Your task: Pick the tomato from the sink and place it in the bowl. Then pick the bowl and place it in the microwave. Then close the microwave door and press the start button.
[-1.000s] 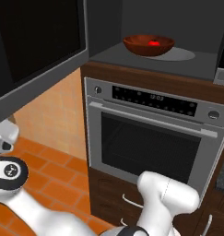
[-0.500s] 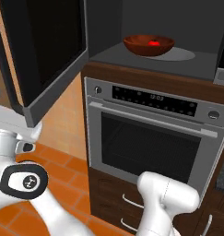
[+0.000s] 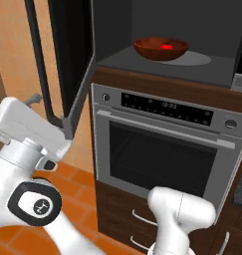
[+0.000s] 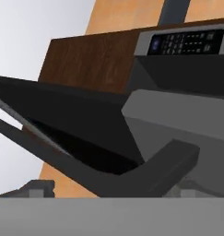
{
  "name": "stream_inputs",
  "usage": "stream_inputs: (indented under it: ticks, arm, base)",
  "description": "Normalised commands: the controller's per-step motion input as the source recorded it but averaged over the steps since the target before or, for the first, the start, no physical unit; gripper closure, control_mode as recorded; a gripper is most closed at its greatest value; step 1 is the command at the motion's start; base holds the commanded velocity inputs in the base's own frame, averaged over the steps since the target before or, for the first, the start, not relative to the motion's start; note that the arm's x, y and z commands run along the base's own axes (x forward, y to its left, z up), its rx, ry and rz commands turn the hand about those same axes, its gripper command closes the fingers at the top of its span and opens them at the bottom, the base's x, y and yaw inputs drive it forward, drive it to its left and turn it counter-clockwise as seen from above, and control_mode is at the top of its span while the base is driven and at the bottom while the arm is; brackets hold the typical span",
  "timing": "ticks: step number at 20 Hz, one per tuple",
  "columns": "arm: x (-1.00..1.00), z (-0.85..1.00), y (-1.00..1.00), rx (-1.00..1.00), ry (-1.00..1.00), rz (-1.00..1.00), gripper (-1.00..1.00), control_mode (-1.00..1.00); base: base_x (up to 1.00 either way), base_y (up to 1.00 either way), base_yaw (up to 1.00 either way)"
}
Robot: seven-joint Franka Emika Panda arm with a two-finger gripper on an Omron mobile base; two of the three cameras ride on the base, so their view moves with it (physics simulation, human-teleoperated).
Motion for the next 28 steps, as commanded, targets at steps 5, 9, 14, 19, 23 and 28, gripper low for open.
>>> stream_inputs:
  ticks: [5, 9, 14, 19, 23, 28]
  arm:
    - [0.00, 0.23, -0.96, 0.32, -0.20, 0.00, -1.00, -1.00]
    - [0.00, 0.20, -0.97, 0.29, -0.21, 0.00, -1.00, -1.00]
    - [0.00, 0.16, -1.00, 0.32, -0.16, 0.00, -1.00, -1.00]
    - [0.00, 0.16, -1.00, 0.32, -0.16, 0.00, -1.00, -1.00]
    - [0.00, 0.09, -1.00, 0.31, -0.12, 0.00, -1.00, -1.00]
    - [0.19, 0.07, -0.94, 0.28, -0.08, 0.00, -1.00, -1.00]
  base:
    - [0.00, 0.00, 0.00]
    - [0.00, 0.00, 0.00]
    - [0.00, 0.00, 0.00]
    - [0.00, 0.00, 0.00]
    - [0.00, 0.00, 0.00]
    - [0.00, 0.00, 0.00]
